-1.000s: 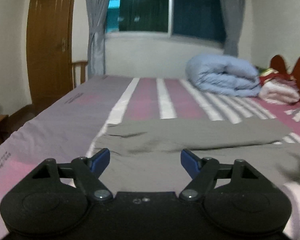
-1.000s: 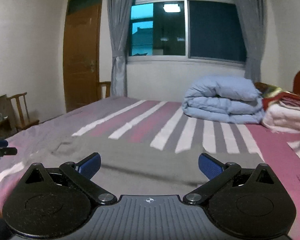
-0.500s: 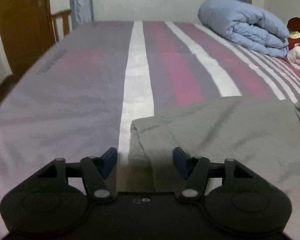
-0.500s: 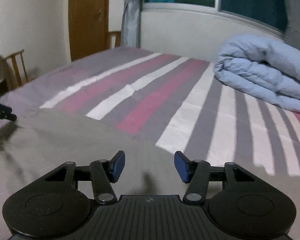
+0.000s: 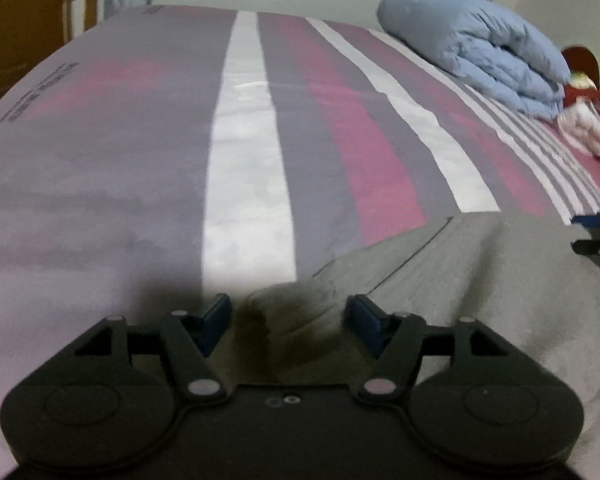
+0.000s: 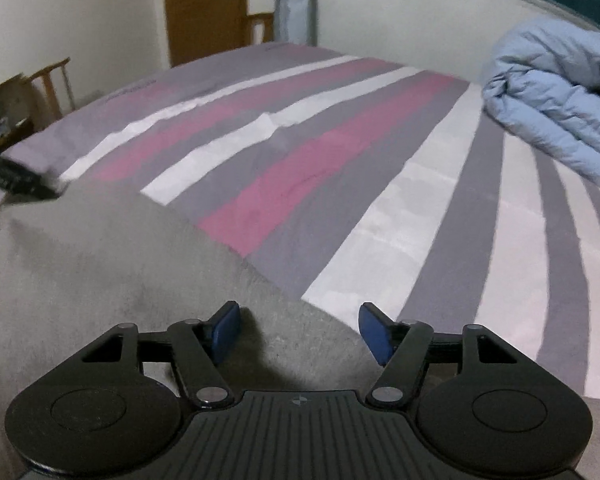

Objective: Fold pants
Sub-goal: 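Lower both grippers onto the sweatpants leg ends and close them, then lift the leg ends with both grippers and fold them over toward the waistband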

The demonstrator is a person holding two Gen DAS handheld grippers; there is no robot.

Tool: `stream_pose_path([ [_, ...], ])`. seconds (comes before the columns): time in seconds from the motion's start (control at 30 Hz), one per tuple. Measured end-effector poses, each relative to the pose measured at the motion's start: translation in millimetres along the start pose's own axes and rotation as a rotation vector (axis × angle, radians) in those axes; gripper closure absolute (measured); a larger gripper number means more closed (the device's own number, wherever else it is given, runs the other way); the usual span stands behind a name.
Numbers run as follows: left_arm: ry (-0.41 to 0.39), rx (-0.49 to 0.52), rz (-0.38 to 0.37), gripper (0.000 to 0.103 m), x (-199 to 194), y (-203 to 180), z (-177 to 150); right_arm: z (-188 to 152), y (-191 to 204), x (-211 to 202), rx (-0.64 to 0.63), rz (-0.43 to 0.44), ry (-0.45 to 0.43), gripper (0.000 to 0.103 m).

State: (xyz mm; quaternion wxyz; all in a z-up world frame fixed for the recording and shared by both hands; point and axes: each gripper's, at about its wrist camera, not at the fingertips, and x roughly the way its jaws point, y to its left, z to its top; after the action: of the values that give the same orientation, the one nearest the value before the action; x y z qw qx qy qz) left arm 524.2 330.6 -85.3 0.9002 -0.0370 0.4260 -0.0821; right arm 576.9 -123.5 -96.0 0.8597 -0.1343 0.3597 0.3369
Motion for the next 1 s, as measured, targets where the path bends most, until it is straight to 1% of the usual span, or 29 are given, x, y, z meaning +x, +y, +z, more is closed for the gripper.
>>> stream_pose_path([
  [0.03,-0.005,0.006,0.012,0.045,2.5,-2.8,1.2,0.5,-0.2,2.9,-0.004,-0.001,0.014,0.034],
  [0.07,-0.015,-0.002,0.022,0.053,4.7,-4.3,3.0,0.9,0.0,5.2,-0.006,-0.006,0.023,0.03],
  [0.13,-0.019,0.004,0.041,0.061,8.2,-7.1,4.2,3.0,-0.8,10.8,-0.009,-0.007,0.047,0.029],
  [0.17,-0.026,0.024,0.044,0.072,8.1,-9.7,3.9,3.7,-0.9,12.9,-0.005,-0.004,0.059,0.031],
  [0.2,-0.033,0.032,0.025,0.08,6.6,-10.6,3.3,4.2,-0.3,13.0,-0.008,0.015,0.064,0.038],
  [0.23,-0.042,0.028,0.018,0.083,4.2,-11.4,3.1,5.4,0.9,11.0,-0.012,0.023,0.064,0.059],
  [0.27,-0.056,0.04,0.027,0.086,0.3,-13.7,2.8,7.2,2.4,8.0,-0.017,0.022,0.065,0.089],
  [0.3,-0.073,0.054,0.029,0.088,-5.0,-16.4,1.8,9.0,4.1,3.3,-0.015,0.025,0.061,0.09],
  [0.37,-0.113,0.07,0.025,0.089,-19.6,-19.5,-0.8,11.4,11.0,-12.2,-0.032,-0.002,0.027,0.091],
  [0.4,-0.129,0.062,0.015,0.089,-27.9,-19.4,-0.3,12.4,14.4,-22.7,-0.037,-0.006,0.008,0.091],
  [0.47,-0.189,0.066,-0.012,0.089,-51.4,-19.7,-1.5,13.6,23.3,-46.7,-0.05,-0.007,-0.035,0.091],
  [0.53,-0.266,0.08,-0.051,0.089,-82.3,-20.2,-4.2,15.9,38.6,-73.6,-0.092,-0.033,-0.071,0.092],
  [0.57,-0.304,0.104,-0.063,0.089,-99.4,-22.1,-6.2,15.3,46.0,-88.3,-0.116,-0.046,-0.091,0.092],
  [0.7,-0.384,0.185,-0.106,0.089,-157.0,-36.1,-20.9,4.5,79.3,-149.7,-0.187,-0.078,-0.174,0.092],
  [0.77,-0.411,0.203,-0.121,0.089,-182.6,-43.6,-38.4,-8.7,102.1,-176.3,-0.234,-0.093,-0.201,0.092],
  [0.87,-0.424,0.222,-0.112,0.089,-205.5,-53.9,-73.8,-41.1,137.8,-203.0,-0.303,-0.118,-0.221,0.092],
  [1.0,-0.413,0.226,-0.075,0.089,-212.5,-63.8,-119.6,-99.7,176.5,-214.3,-0.313,-0.134,-0.221,0.091],
])
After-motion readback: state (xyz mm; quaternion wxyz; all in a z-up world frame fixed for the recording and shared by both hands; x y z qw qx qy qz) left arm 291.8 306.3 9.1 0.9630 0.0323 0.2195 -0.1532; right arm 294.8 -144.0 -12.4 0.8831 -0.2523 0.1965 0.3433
